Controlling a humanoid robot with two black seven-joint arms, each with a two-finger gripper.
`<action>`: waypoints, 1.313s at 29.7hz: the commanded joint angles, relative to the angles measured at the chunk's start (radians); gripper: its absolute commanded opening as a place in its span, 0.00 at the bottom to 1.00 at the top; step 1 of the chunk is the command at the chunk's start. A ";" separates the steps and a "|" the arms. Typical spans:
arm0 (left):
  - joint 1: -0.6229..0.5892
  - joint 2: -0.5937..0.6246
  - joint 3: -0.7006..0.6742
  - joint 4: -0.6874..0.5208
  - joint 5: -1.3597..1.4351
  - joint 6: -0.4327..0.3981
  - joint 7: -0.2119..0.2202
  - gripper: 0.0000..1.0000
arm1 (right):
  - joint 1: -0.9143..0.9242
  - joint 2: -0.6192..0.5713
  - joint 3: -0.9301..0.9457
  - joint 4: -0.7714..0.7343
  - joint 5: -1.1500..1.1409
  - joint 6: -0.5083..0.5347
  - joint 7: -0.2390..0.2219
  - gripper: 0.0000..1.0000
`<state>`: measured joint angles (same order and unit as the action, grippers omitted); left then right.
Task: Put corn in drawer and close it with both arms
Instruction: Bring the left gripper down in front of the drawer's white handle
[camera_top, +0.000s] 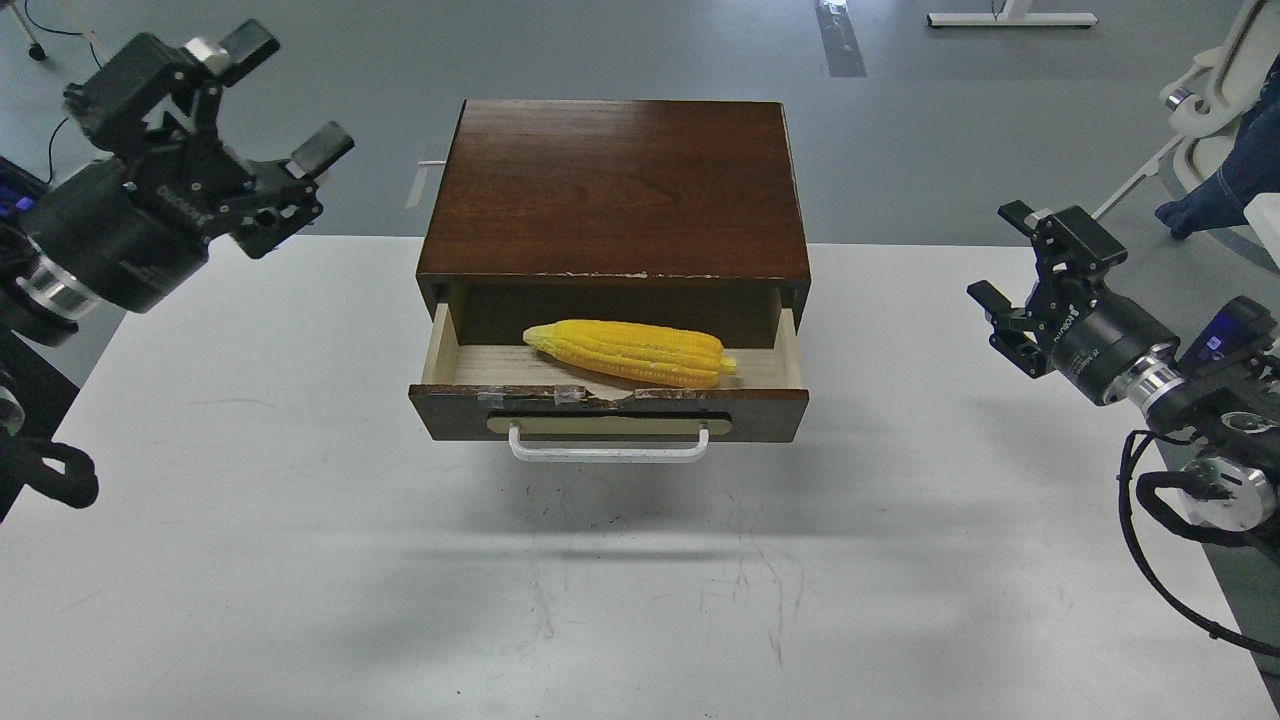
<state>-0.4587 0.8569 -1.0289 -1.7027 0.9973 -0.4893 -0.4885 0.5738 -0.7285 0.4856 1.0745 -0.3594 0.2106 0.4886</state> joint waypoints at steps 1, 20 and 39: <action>-0.008 -0.087 0.012 -0.063 0.217 0.001 0.001 0.97 | -0.002 0.001 -0.004 -0.007 0.000 0.000 0.000 1.00; 0.009 -0.248 0.303 -0.061 0.618 0.001 0.001 0.00 | -0.038 0.001 -0.007 -0.024 0.000 -0.002 0.000 1.00; 0.121 -0.242 0.369 0.086 0.704 0.001 0.000 0.00 | -0.048 0.005 -0.010 -0.042 -0.001 0.000 0.000 1.00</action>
<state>-0.3418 0.6129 -0.6575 -1.6325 1.7034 -0.4886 -0.4888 0.5277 -0.7270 0.4767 1.0311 -0.3600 0.2095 0.4887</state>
